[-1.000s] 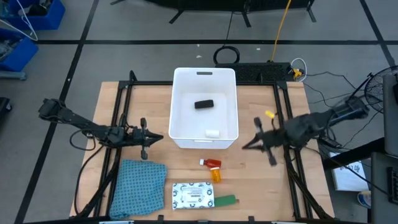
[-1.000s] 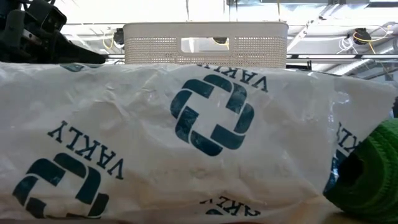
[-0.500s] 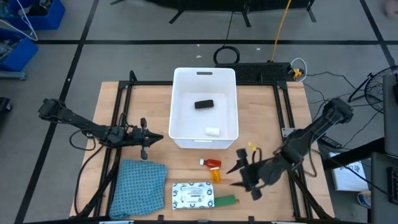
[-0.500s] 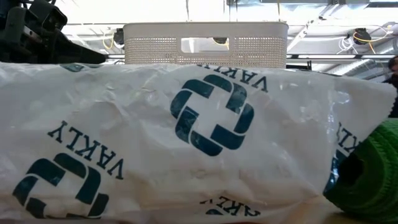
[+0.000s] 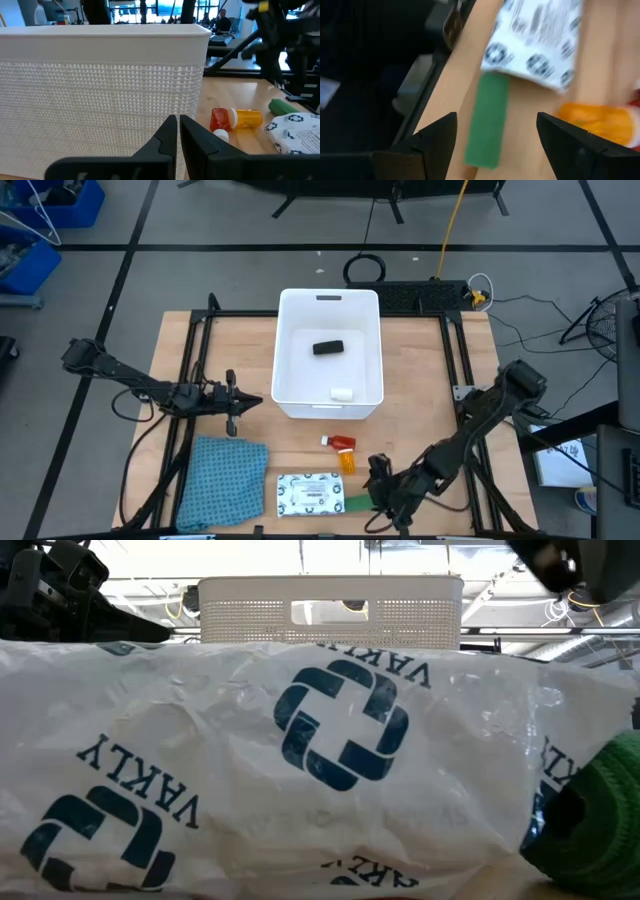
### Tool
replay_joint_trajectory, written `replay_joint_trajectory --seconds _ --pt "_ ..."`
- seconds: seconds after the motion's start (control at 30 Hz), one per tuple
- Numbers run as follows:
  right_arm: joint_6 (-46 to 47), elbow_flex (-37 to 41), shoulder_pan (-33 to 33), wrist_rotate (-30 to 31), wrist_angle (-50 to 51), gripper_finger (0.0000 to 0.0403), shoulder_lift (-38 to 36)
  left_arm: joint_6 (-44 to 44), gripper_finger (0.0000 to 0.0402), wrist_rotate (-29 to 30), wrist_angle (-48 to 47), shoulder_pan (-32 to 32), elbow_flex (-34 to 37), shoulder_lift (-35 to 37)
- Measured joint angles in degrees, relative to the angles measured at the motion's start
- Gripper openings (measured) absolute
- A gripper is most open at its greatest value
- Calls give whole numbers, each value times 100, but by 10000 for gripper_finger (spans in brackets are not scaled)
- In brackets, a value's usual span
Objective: Pick & place medical supplies in basket/bin
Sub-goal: Put the green bandage into the bin
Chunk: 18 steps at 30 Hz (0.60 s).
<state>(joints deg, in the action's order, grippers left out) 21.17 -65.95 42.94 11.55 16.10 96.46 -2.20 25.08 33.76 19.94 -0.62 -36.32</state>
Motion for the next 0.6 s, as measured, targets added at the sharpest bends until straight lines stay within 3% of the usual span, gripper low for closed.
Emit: replay_joint_trajectory --seconds 0.4,0.6 --pt "59 2 -96 -441 -450 266 1099 -69 26 -2 -17 0 0 -4" --pt "-64 2 -246 -726 -480 238 1287 -34 26 -4 -17 0 0 -4"
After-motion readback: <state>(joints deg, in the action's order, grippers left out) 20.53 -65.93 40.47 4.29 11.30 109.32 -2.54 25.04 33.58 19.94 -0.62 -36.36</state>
